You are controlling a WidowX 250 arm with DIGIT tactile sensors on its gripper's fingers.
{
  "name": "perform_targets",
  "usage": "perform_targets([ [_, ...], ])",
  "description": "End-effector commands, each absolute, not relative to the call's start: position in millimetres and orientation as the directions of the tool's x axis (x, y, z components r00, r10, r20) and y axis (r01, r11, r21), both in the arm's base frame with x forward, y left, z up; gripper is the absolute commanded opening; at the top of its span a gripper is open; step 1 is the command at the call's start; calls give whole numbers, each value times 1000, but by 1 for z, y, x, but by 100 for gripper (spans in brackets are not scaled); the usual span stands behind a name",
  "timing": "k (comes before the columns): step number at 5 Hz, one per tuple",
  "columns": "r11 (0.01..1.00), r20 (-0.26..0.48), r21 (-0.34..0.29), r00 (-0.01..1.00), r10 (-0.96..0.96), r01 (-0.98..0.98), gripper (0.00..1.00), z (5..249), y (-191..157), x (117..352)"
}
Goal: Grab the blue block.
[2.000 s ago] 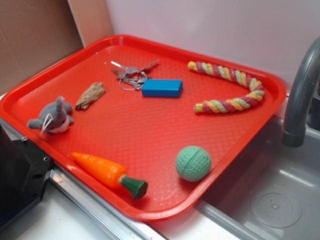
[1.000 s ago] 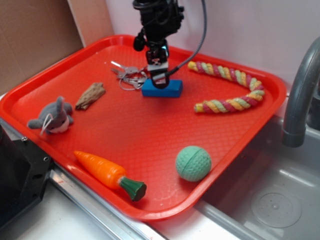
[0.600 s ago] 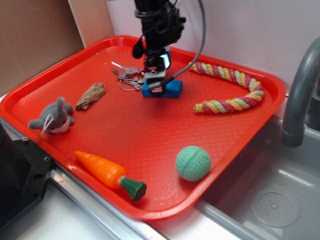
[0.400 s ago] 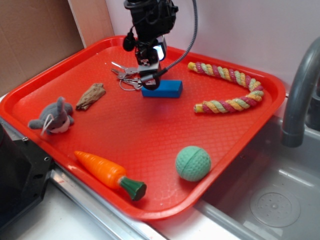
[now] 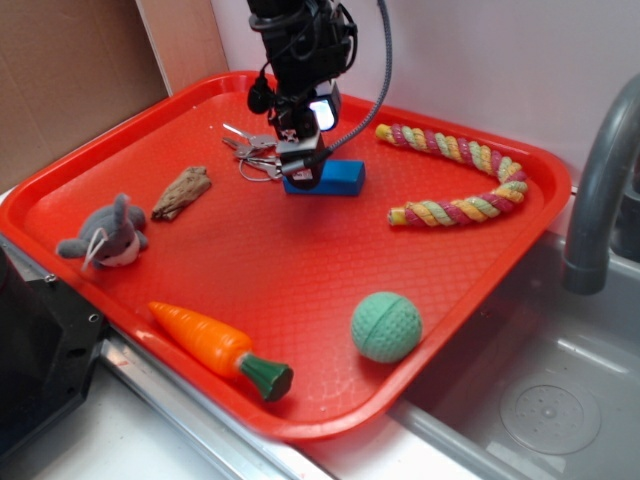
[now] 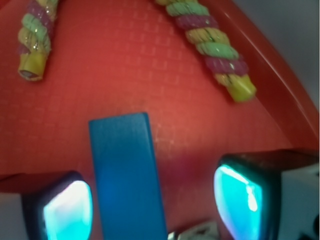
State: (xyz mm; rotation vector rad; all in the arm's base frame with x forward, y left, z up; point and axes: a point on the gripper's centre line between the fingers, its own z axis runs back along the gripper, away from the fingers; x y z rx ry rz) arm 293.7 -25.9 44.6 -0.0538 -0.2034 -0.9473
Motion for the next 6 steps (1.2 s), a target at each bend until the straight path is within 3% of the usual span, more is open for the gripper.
perform_targets([
  [1,484,285,78,445,-849,872,100,45,-47,291],
  [2,535,321,139,473,-821,834,100,50,-40,289],
  [5,535,321,139,473,-821,834,100,50,-40,289],
  [6,512,290,55,477,-830,857,100,51,-51,282],
])
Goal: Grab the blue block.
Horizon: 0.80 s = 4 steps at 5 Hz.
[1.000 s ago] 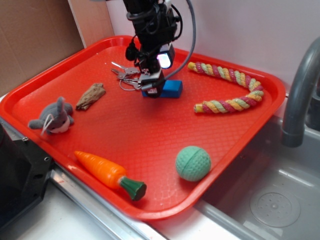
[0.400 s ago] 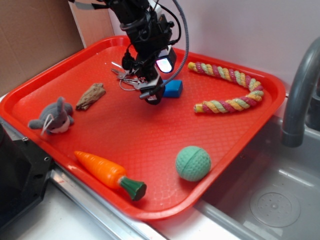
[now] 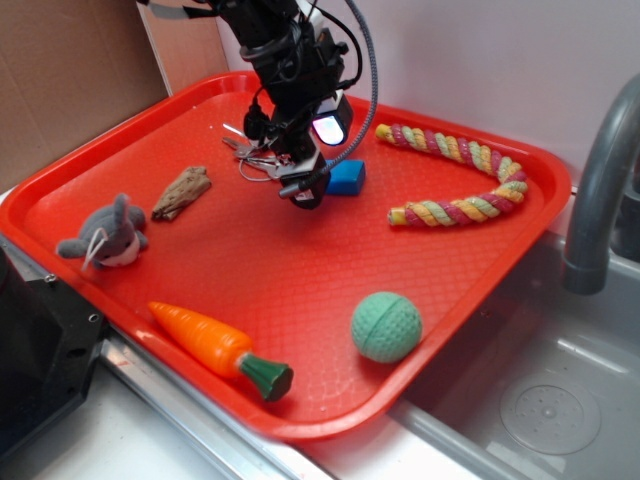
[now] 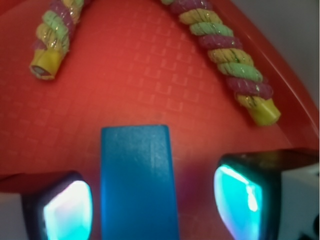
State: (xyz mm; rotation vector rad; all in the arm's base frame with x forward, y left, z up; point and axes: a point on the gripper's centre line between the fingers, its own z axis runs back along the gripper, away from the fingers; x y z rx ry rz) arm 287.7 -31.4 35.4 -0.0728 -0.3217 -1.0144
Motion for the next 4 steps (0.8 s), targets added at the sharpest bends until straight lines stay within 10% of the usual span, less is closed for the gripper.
perform_targets([
  [1,495,251,85,462,-851,865,100,52,-65,274],
  [2,546,181,42,531,-828,837,58,37,-67,282],
  [3,568,121,19,562,-818,823,59,19,-63,295],
  [4,565,123,25,558,-821,825,100,17,-55,299],
])
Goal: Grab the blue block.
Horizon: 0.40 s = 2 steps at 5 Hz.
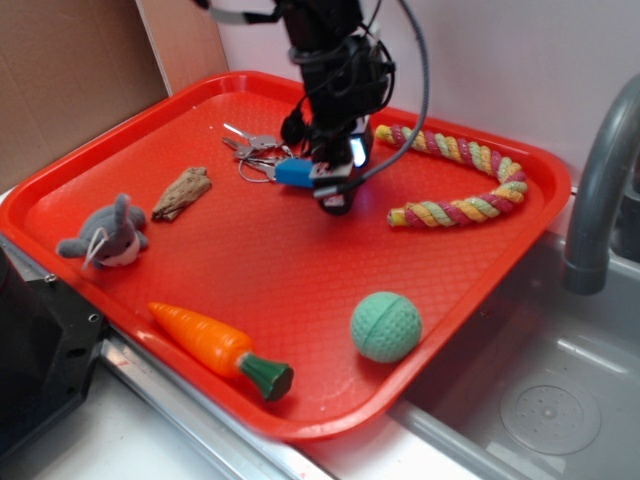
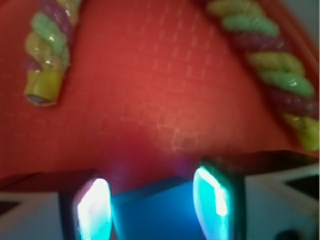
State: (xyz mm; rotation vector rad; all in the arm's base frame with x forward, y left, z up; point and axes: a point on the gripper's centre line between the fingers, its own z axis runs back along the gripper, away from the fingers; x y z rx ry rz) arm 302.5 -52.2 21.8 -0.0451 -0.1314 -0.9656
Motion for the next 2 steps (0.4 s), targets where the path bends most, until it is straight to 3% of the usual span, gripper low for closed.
perform_targets([
  [1,576,158,33,565,-810,817,100,24,-46,291],
  [2,596,169,25,584,-794,803,100,26,-40,285],
])
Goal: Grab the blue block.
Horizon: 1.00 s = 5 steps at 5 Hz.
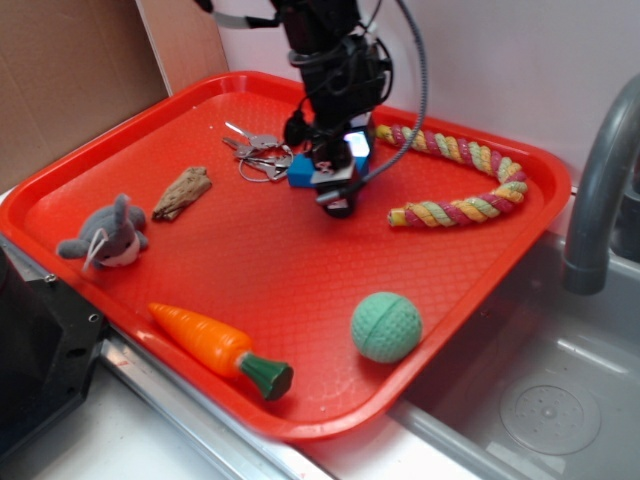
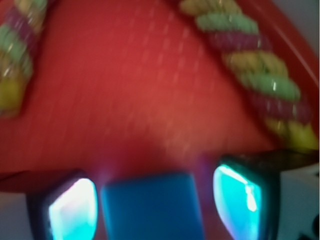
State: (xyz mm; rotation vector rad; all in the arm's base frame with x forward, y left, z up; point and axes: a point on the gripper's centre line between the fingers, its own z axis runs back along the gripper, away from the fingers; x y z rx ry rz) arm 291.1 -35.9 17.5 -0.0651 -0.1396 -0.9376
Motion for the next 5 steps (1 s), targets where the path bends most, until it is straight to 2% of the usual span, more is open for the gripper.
perform_targets([
  [1,612,149,-14,607,-781,791,100,14,-36,280],
  [2,632,109,-23,630,-769,775,0,9,-41,286],
  [3,710,43,46,708,-704,703,0,13,-37,287],
  [4,849,65,202,858,-509,488,0,53,-27,277],
  [5,958,193,143,942,-273,249,0,101,-17,258],
])
